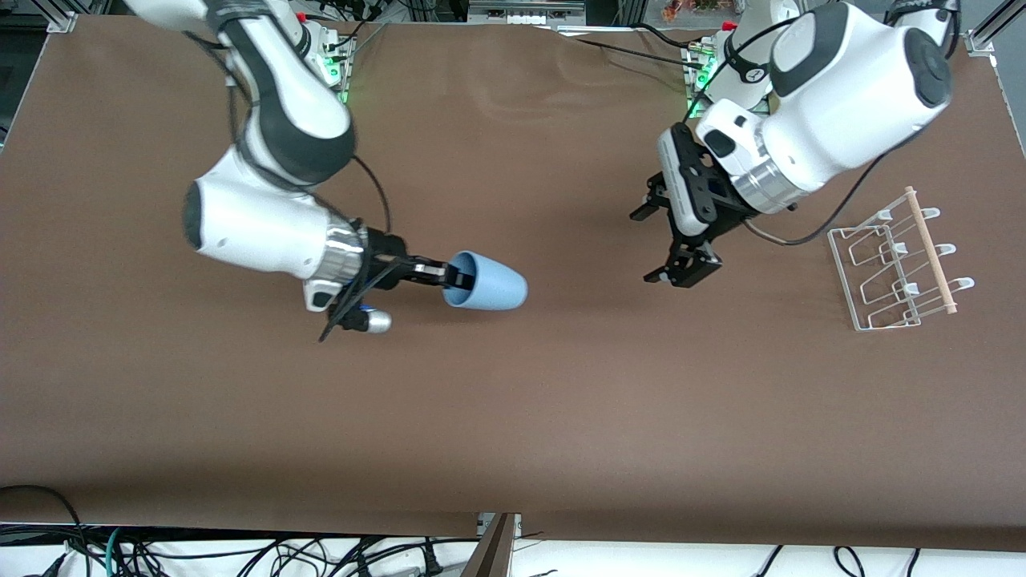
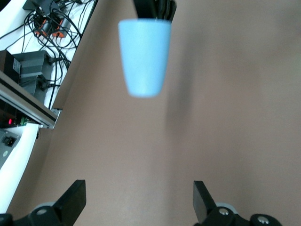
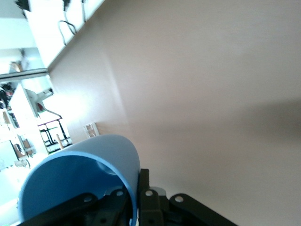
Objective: Transfer cup to left arm and place on rack
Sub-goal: 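Lift the cup with the right gripper while the left gripper approaches, then grasp the cup rim with the left gripper from the right gripper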
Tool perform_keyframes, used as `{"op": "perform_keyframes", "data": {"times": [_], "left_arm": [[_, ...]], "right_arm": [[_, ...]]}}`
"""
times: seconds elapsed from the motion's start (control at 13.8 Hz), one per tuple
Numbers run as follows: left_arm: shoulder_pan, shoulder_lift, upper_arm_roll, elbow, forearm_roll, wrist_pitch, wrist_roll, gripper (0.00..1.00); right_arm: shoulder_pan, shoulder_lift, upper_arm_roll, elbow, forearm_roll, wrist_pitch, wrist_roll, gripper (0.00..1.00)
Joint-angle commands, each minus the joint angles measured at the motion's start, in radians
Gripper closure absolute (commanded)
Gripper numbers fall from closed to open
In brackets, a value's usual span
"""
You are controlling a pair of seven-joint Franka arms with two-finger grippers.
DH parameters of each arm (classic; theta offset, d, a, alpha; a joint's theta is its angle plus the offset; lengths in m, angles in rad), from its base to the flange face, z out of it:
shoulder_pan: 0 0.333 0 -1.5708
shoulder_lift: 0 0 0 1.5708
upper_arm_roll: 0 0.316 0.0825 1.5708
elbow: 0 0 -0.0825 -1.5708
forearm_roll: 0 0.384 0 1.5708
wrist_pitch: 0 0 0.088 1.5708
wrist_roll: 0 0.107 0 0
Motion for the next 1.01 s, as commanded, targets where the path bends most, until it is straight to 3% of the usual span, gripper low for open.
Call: {"op": "perform_keyframes", "data": {"times": [0.0,0.36,0.94], "left_arm": [[0.011,-0.039,-0.032,-0.045,-0.014,0.052,0.042,0.0],[-0.003,-0.03,-0.093,-0.141,-0.014,0.25,0.039,0.0],[-0.005,0.03,-0.109,-0.157,-0.012,0.347,0.039,0.0]], "right_arm": [[0.085,0.032,-0.001,0.044,0.023,0.113,0.018,1.0],[0.179,0.057,-0.001,0.101,0.034,0.192,0.121,1.0],[0.219,0.026,0.0,0.102,0.036,0.184,0.188,1.0]]}}
